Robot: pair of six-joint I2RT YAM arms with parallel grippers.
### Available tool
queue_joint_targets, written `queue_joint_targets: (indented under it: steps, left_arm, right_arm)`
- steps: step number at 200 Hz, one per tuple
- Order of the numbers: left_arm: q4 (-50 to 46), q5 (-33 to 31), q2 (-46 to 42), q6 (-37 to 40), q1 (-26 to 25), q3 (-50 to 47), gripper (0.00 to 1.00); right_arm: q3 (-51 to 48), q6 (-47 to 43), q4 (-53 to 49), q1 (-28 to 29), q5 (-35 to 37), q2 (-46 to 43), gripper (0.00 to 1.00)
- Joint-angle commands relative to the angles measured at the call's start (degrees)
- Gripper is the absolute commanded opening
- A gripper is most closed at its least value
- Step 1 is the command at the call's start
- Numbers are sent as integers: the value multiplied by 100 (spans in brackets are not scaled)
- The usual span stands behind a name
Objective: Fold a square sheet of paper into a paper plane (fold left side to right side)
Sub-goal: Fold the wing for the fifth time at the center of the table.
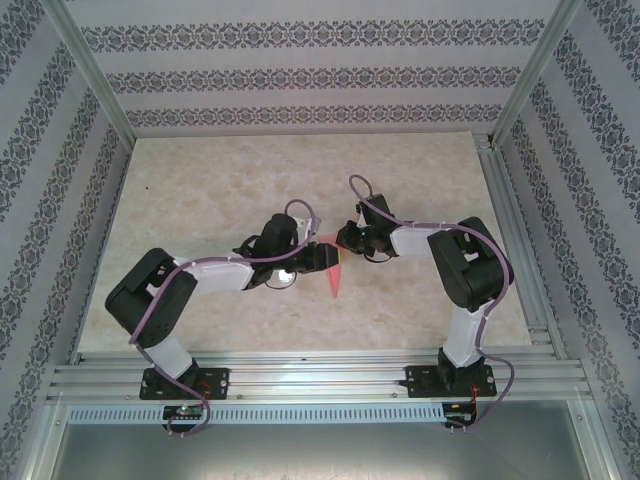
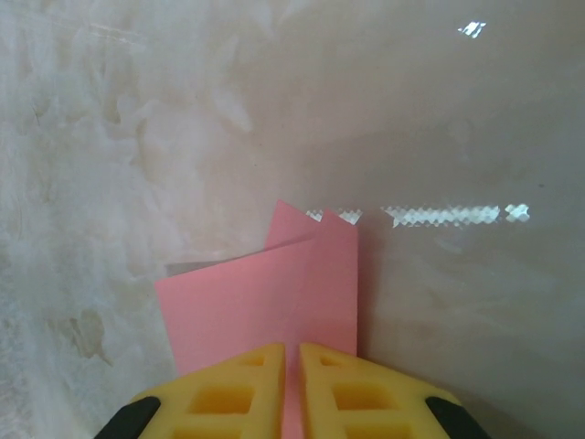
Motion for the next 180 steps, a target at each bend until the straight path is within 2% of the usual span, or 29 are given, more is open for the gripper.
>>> queue_joint_targets:
  steps: [1, 28, 69, 92, 116, 180]
  left_arm:
    - [-741, 103, -347, 241, 377, 145, 39]
    - [-693, 371, -58, 196, 646, 323, 25]
    - [-341, 786, 872, 106, 656, 764, 16]
    - [-413, 840, 1213, 129, 646, 966, 16]
    - [-848, 545, 1385, 372, 644, 1138, 25]
    - [-1089, 470, 1909, 455, 648, 1444, 34]
  right_arm:
    - [-14, -106, -344, 27, 131, 221, 13]
    - [-2, -98, -334, 45, 114, 199, 13]
    - [47, -62, -293, 102, 62, 227, 14]
    - [78, -54, -317, 111, 57, 225, 14]
    - [90, -54, -315, 115, 53, 225, 14]
    - [99, -55, -332, 124, 26, 216, 14]
